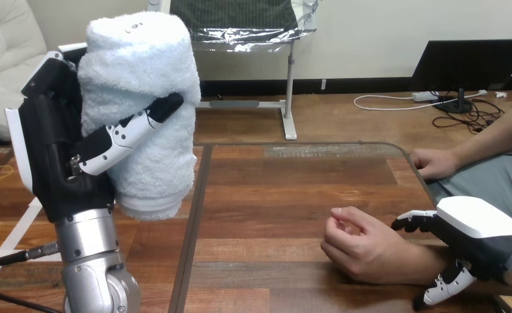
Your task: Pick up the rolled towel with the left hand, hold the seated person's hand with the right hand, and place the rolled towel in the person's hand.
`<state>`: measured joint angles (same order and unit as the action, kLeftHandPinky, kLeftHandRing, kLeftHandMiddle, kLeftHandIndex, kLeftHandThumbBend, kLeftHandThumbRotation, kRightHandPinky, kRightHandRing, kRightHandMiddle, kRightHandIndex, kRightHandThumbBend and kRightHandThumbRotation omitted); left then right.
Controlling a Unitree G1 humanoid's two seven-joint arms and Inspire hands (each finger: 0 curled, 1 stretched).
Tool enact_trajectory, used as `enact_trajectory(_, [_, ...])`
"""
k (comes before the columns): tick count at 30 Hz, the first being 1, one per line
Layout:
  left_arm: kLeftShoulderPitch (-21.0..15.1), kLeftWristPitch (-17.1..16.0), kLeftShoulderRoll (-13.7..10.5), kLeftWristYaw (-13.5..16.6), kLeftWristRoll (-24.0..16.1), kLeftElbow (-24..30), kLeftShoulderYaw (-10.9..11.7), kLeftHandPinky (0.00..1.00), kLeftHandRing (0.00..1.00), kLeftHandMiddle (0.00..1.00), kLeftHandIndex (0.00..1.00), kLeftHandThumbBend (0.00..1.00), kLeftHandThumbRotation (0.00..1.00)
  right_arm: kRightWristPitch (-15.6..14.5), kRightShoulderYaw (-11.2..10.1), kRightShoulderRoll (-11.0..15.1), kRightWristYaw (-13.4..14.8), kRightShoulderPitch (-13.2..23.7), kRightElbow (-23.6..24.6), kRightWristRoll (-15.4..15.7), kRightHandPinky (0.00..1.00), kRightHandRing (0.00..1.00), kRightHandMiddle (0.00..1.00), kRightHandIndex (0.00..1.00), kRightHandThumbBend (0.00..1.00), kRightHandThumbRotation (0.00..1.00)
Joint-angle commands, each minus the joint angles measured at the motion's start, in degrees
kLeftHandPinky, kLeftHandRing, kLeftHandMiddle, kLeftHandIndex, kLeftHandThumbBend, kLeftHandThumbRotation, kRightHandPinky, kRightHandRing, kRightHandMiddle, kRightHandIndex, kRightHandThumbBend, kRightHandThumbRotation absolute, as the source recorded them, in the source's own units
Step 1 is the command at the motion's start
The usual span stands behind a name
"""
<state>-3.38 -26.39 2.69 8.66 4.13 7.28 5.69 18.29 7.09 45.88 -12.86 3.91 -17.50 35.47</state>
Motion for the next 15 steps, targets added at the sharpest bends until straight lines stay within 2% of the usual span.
enact_trajectory(1, [-2.9, -0.8, 0.3, 0.3, -0.5, 1.3, 0.6, 0.23, 0.29, 0.35, 0.40, 0.56, 0.00, -0.4, 0.9, -1.3, 1.7, 4.9, -2.6, 0.3, 0.76, 0.81, 0.82, 0.83, 1.00, 0.19])
enact_trajectory(8, [-2.8, -1.0, 0.2, 0.4, -0.6, 1.1, 0.7, 0.24, 0.29, 0.35, 0.40, 0.58, 0.00, 0.6, 1.8, -0.9, 3.5, 6.5, -4.8, 1.8, 0.75, 0.81, 0.82, 0.82, 1.00, 0.20])
enact_trajectory(15, [-2.8, -1.5, 0.1, -0.1, 0.2, 1.0, 0.6, 0.24, 0.29, 0.35, 0.40, 0.57, 0.00, 0.0, 3.2, -0.3, 3.1, 8.5, -7.0, 3.1, 0.75, 0.80, 0.82, 0.82, 1.00, 0.22])
